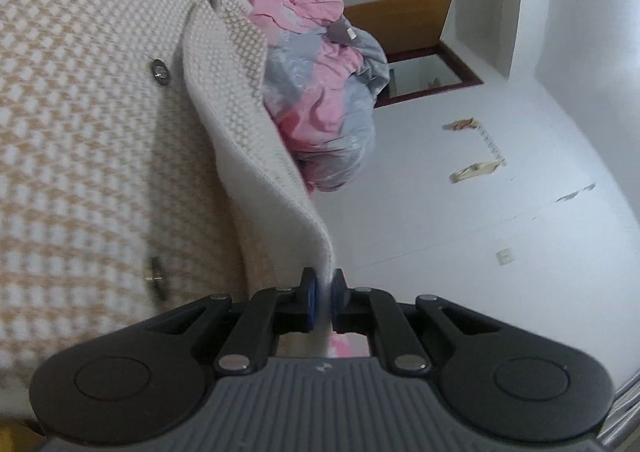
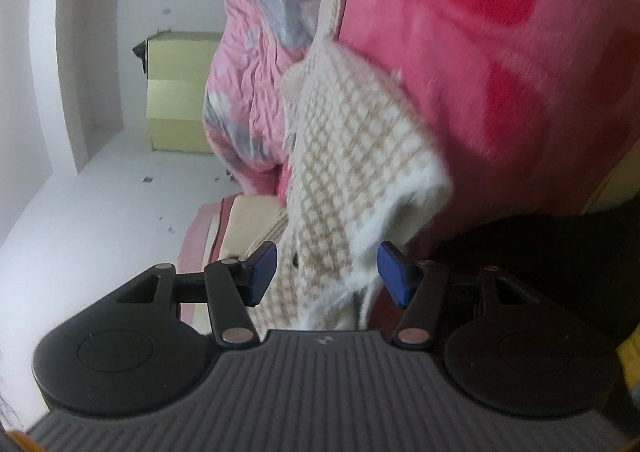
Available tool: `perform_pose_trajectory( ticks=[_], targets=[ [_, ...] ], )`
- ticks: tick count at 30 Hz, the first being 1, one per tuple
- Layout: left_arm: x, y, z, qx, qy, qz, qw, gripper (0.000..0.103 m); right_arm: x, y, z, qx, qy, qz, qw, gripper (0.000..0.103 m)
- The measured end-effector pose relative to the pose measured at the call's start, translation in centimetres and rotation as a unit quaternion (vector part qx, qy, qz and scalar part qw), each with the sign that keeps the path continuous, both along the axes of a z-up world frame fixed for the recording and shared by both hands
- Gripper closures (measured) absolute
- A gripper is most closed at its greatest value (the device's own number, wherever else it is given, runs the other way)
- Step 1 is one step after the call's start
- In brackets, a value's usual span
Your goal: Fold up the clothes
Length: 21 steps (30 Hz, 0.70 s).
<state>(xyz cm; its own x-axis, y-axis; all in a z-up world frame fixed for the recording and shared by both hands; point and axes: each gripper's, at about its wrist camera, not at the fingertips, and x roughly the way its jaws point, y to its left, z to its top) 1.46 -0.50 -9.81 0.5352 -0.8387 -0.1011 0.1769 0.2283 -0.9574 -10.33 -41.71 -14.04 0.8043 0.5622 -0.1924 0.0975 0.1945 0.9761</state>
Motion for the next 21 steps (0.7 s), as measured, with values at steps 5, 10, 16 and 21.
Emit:
perform_pose_trajectory(
  ticks=[5,10,16,21],
  targets=[
    [0.2,0.3,0.5,-0.049,-0.003,0.004,0.9988,0.096,1.3,1.1,-1.3,0.048,0.006,0.004,0.999,0.046],
    [-0.1,0.7,0.8,-0.055,-0.012,0.005,0.9984,0.096,1.6,1.2,-1.9,0.08,-0.015,-0.031,0.996,0.047],
    [-1.0,1.2,-0.5,0.018,-0.01,0.008,0.9997,0.098,1.0,-0.8,-0.1,0.013,-0.065,-0.107,0.992,0.101],
    [-1.7,0.3,-1.8,0.101,-0.01,-0.008,0.9948,0.098,0.2,-1.9,2.6,-0.114,-0.093,-0.127,0.981,0.101]
  ],
)
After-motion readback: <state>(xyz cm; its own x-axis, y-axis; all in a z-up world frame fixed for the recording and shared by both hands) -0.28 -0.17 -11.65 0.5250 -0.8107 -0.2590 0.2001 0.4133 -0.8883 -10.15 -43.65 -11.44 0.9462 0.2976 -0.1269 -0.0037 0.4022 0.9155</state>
